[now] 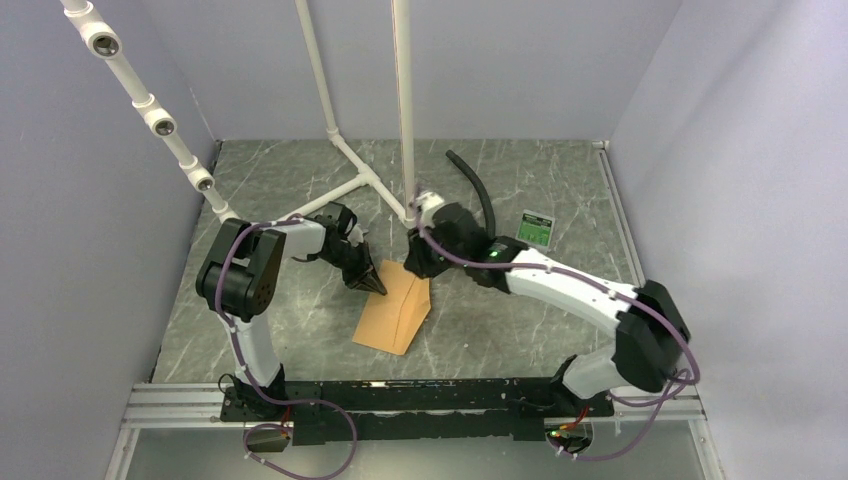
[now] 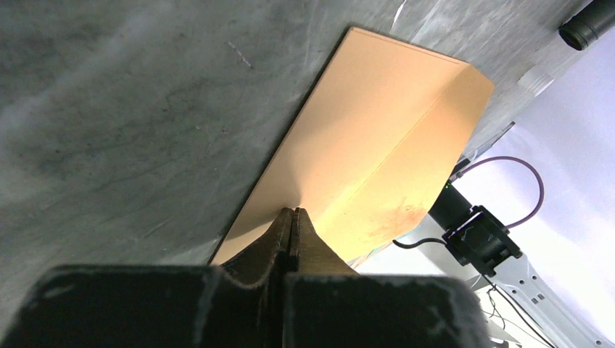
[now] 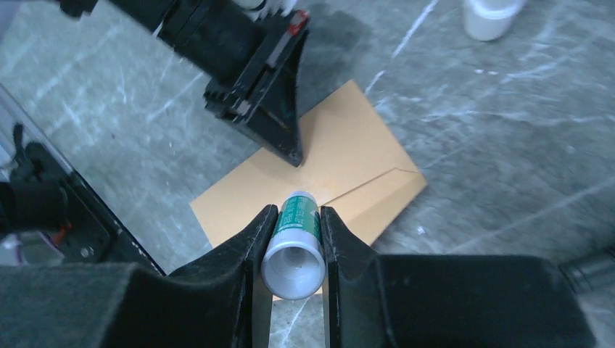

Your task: Place the letter into the envelope and seal it

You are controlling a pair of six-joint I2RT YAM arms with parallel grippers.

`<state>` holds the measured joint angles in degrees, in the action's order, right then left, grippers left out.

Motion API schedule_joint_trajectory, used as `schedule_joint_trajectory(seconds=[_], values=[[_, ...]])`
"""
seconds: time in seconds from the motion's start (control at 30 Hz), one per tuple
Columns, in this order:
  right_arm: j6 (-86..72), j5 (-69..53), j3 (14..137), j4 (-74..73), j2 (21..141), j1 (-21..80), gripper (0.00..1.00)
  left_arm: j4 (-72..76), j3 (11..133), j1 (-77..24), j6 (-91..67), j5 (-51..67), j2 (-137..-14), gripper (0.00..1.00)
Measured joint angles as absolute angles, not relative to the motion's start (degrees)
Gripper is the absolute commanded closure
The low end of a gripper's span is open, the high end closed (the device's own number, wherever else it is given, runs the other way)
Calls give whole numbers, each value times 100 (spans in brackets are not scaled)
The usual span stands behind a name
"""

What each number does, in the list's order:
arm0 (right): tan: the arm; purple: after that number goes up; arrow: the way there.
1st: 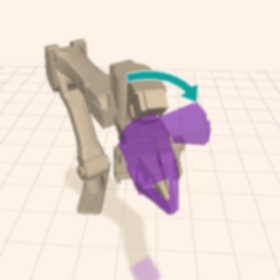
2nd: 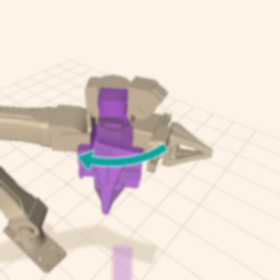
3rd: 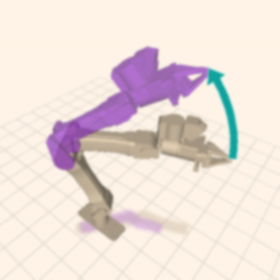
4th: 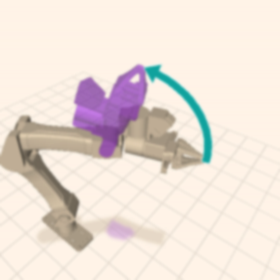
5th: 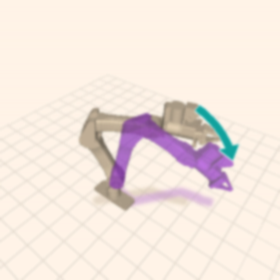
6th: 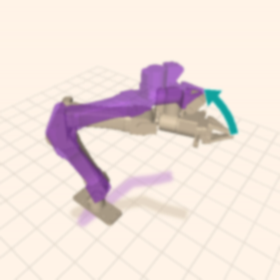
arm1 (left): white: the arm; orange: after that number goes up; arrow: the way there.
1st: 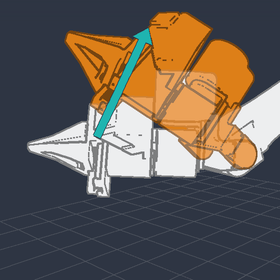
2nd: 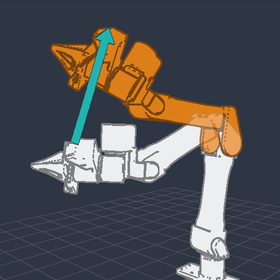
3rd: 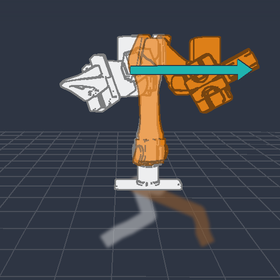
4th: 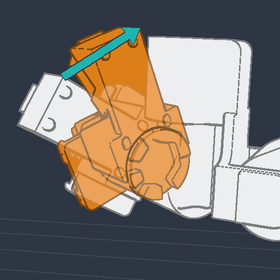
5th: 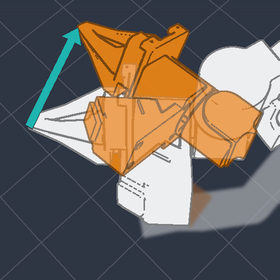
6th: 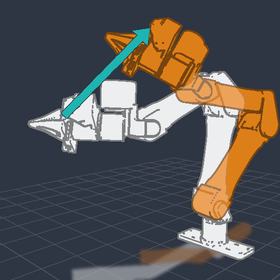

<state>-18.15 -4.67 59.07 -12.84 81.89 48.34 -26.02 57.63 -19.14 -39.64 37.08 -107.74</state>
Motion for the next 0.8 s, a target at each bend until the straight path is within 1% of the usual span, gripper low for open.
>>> schedule_joint_trajectory(seconds=[0.07,0.1,0.17,0.2,0.3,0.43,0.6,0.67,0.7,0.8], values=[[-2014,-550,5804,-1275,7937,4550,100,-2624,5787,-1929,-3964,3686,-10774,93],[-2139,-600,5723,-1282,7848,4403,100,-2630,5800,-1938,-3964,3673,-10774,88],[-2403,-668,5500,-1308,7721,4104,100,-2639,5833,-1953,-3964,3634,-10774,73],[-2541,-703,5365,-1337,7669,3962,100,-2644,5854,-1957,-3966,3640,-10774,67],[-2941,-854,4936,-1417,7481,3564,100,-2679,5983,-1990,-3972,3649,-10742,52],[-3481,-1131,4475,-1498,7194,2952,100,-2705,6108,-1997,-3953,3540,-10532,36],[-4230,-1586,3911,-1332,6995,1929,100,-2727,6217,-1981,-3916,3500,-10202,28],[-4519,-1798,3618,-1260,6949,1514,99,-2729,6226,-1981,-3887,3472,-10165,18],[-4650,-1920,3476,-1216,6932,1304,99,-2738,6226,-1981,-3865,3459,-10162,16],[-4987,-2305,3103,-1015,6928,738,96,-2749,6195,-1981,-3846,3433,-10151,16]])
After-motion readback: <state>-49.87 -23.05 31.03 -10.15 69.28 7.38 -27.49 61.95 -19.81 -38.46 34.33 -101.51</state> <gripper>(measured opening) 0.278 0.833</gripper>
